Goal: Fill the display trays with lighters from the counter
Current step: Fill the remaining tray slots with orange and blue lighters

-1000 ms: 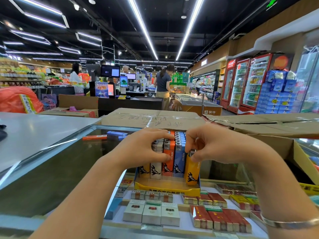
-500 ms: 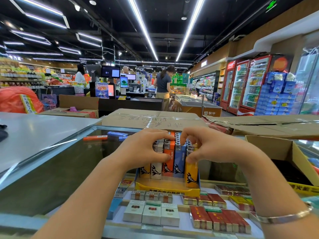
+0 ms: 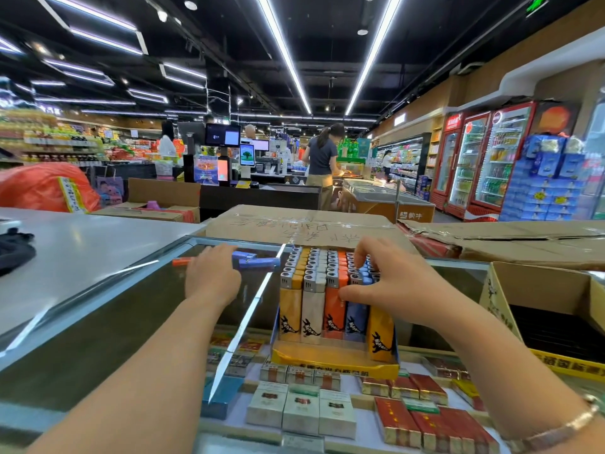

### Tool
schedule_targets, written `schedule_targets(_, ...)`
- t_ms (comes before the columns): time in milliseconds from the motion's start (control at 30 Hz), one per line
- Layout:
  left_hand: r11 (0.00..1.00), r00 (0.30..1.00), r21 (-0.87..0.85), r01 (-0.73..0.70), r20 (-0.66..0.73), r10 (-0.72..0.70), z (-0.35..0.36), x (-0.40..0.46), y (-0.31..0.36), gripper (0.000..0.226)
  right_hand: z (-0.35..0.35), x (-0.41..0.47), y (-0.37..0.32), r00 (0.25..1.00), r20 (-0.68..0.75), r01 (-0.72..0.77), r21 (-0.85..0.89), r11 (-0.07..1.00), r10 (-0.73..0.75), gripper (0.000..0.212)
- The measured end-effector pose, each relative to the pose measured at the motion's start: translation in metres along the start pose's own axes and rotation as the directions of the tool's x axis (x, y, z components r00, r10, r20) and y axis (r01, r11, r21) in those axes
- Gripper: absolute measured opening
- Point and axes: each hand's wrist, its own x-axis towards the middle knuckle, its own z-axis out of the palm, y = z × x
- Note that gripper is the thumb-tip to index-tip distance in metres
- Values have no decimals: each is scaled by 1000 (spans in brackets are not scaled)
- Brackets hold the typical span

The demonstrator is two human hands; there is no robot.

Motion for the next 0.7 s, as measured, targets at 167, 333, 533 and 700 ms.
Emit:
schedule_targets(167,955,997,297,-21,74,-1,18,26,-19,59,0,1,1,1000,-7,15,-13,1000,-15,38)
schedule_targets(333,932,979,362,28,176,-98,20,39,-33,56,0,1,2,999,-14,31,-12,999,-31,37)
schedule_targets(533,919,958,382,99,212,-192,15,36,-35,50,0,1,2,1000,0,27,-21,999,-27,38)
schedule_targets(700,889,973,455,45,184,-143,5,33,-29,40,-1,1,2,1000,10,24,-24,999,-24,38)
